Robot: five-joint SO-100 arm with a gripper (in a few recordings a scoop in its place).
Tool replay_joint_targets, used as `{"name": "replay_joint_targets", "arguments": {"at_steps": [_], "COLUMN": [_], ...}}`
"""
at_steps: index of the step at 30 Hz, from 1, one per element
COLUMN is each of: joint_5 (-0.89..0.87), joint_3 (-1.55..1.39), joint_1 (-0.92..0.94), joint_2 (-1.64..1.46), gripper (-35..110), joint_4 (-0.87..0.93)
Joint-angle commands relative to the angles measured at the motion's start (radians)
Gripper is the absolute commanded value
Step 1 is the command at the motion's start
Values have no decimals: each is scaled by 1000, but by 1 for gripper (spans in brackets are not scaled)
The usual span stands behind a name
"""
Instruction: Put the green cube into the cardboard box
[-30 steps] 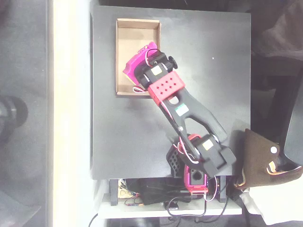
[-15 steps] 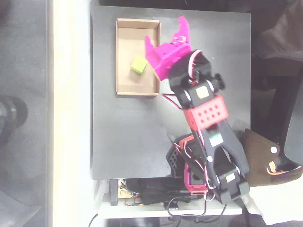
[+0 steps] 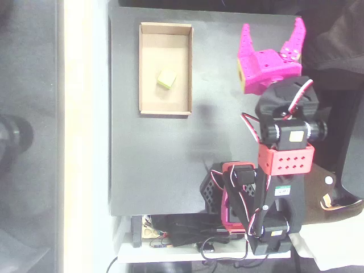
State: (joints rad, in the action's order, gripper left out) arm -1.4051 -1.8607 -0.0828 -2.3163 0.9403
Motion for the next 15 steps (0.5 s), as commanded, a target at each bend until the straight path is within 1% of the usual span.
{"name": "replay_joint_targets", "arguments": {"at_steps": [1,10,12,15], "joint_5": [-6,-12,-12,-12], "joint_3": [8,-38,-91,-202], "joint_1": [28,60,60,60], "joint_2": [-49,-143,-193,-313], "gripper": [37,8,4,3], "joint_4": [11,12,12,12]}}
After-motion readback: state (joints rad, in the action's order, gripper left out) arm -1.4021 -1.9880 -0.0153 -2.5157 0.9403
